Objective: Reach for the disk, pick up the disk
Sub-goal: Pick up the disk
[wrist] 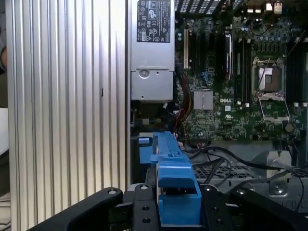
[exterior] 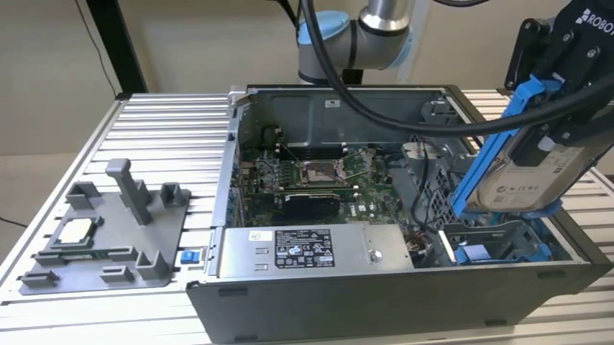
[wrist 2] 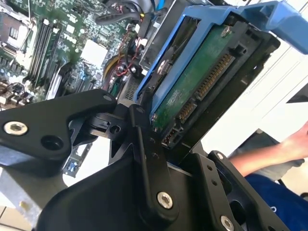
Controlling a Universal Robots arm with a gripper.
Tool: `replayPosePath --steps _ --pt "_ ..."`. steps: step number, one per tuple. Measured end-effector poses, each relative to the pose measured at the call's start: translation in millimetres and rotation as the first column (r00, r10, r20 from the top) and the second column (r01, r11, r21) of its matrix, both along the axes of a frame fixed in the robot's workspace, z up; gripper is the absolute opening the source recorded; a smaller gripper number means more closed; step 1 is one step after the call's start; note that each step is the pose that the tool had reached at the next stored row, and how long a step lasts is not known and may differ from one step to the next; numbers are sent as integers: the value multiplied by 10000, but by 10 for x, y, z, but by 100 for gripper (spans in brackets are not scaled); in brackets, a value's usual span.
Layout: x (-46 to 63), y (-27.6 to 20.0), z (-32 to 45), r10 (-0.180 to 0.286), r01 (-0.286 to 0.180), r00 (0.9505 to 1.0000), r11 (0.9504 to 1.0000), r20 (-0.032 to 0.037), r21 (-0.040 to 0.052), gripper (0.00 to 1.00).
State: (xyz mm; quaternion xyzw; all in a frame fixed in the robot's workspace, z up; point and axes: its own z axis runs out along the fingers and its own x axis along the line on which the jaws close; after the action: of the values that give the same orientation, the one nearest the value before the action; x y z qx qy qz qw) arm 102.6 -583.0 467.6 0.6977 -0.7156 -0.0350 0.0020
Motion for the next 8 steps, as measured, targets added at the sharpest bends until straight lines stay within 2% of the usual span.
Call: replayPosePath --steps 2,8 --pt "11 -30 -19 -3 3 10000 10000 1 53 0" --pt "50 -101 -25 -13 13 10000 10000 -1 97 0"
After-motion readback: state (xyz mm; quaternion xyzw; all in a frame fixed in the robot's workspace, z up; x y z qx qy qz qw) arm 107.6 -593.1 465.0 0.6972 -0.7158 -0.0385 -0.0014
